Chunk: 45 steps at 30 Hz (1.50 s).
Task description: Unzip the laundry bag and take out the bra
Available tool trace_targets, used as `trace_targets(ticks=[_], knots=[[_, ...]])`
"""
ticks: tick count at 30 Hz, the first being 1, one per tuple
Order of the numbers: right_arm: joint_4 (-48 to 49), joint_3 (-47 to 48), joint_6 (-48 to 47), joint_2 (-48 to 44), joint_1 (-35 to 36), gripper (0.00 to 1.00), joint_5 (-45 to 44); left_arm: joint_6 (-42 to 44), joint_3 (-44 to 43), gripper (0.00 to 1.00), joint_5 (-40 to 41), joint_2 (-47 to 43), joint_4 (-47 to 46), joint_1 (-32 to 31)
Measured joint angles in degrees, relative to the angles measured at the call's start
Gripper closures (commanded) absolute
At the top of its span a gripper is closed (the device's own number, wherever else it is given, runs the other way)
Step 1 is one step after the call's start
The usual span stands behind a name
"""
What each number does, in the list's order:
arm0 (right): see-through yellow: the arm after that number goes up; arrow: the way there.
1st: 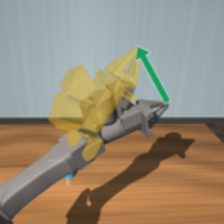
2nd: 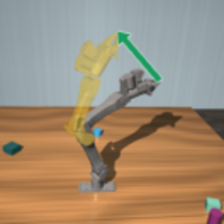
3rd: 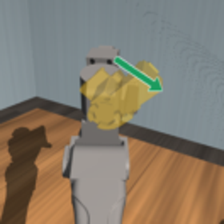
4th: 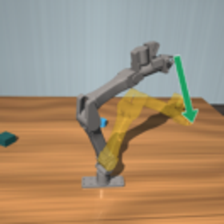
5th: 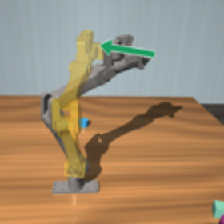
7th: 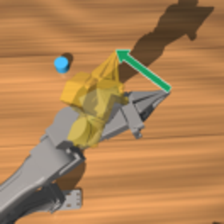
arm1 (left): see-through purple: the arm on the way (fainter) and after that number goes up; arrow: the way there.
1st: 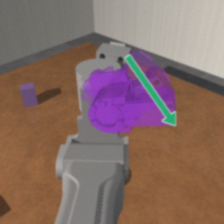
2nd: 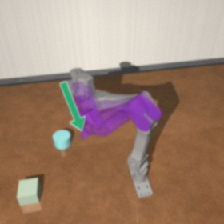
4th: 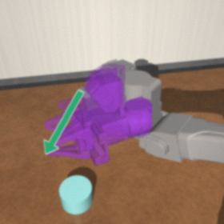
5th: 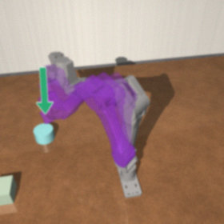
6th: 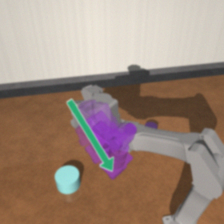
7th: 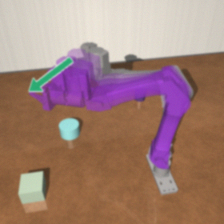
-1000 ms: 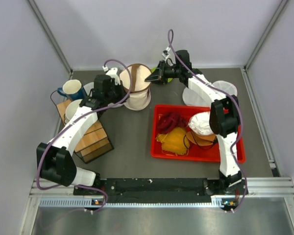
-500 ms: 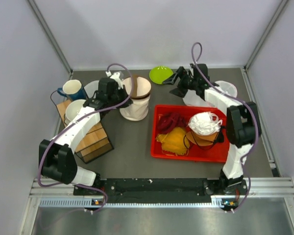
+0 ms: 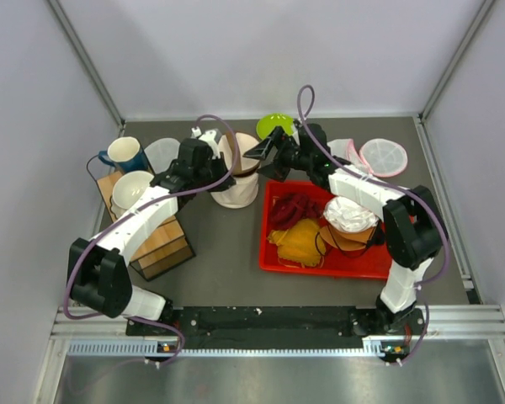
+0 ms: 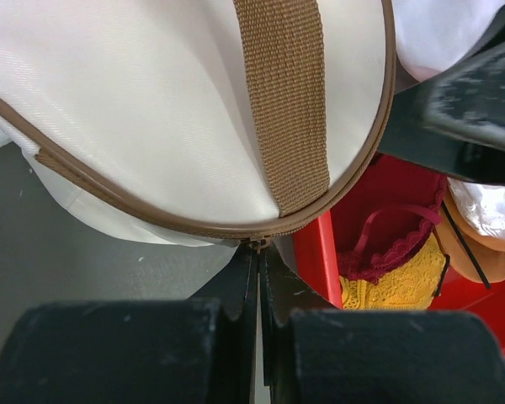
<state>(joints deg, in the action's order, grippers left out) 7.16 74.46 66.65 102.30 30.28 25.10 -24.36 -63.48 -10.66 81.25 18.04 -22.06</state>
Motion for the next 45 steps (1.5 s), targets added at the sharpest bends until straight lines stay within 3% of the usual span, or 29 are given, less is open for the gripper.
trace_targets(ticks=[11, 17, 20, 21, 22, 23, 30, 38, 45], knots=[[-1.77, 0.17, -0.55, 1.92, 1.6, 0.17, -5.99, 0.02, -0.02, 1.0, 0.02, 0.0, 0.02, -0.22], [-2.8, 0.87, -1.09, 2.58, 1.9, 0.32, -7.39, 0.0, -0.02, 1.0, 0.0, 0.0, 0.0, -0.22], [-2.45, 2.73, -0.96, 4.79, 2.82, 0.63, -7.48, -0.02, -0.02, 1.0, -0.02, 0.0, 0.0, -0.22], [-2.45, 3.56, -1.03, 5.6, 3.19, 0.83, -7.54, 0.0, -0.02, 1.0, -0.02, 0.0, 0.0, -0.22], [-2.47, 4.28, -1.11, 6.32, 3.48, 0.95, -7.61, -0.02, -0.02, 1.0, -0.02, 0.0, 0.0, -0.22], [-2.51, 4.74, -1.62, 6.73, 3.69, 1.0, -7.65, 0.0, -0.02, 1.0, -0.02, 0.0, 0.02, -0.22], [-7.1, 12.83, -4.33, 8.9, 2.03, 1.0, -5.01, 1.16, -2.38, 1.0, 1.25, -0.13, 0.79, -0.22], [-11.85, 28.28, -13.75, 16.26, -0.98, 1.0, 9.14, 4.92, -3.5, 1.0, 4.09, -3.17, 0.11, 0.5], [-14.16, 30.14, -21.59, 17.44, -3.3, 1.0, 16.41, 8.24, -3.63, 1.0, 2.25, -5.05, 2.51, 4.66]])
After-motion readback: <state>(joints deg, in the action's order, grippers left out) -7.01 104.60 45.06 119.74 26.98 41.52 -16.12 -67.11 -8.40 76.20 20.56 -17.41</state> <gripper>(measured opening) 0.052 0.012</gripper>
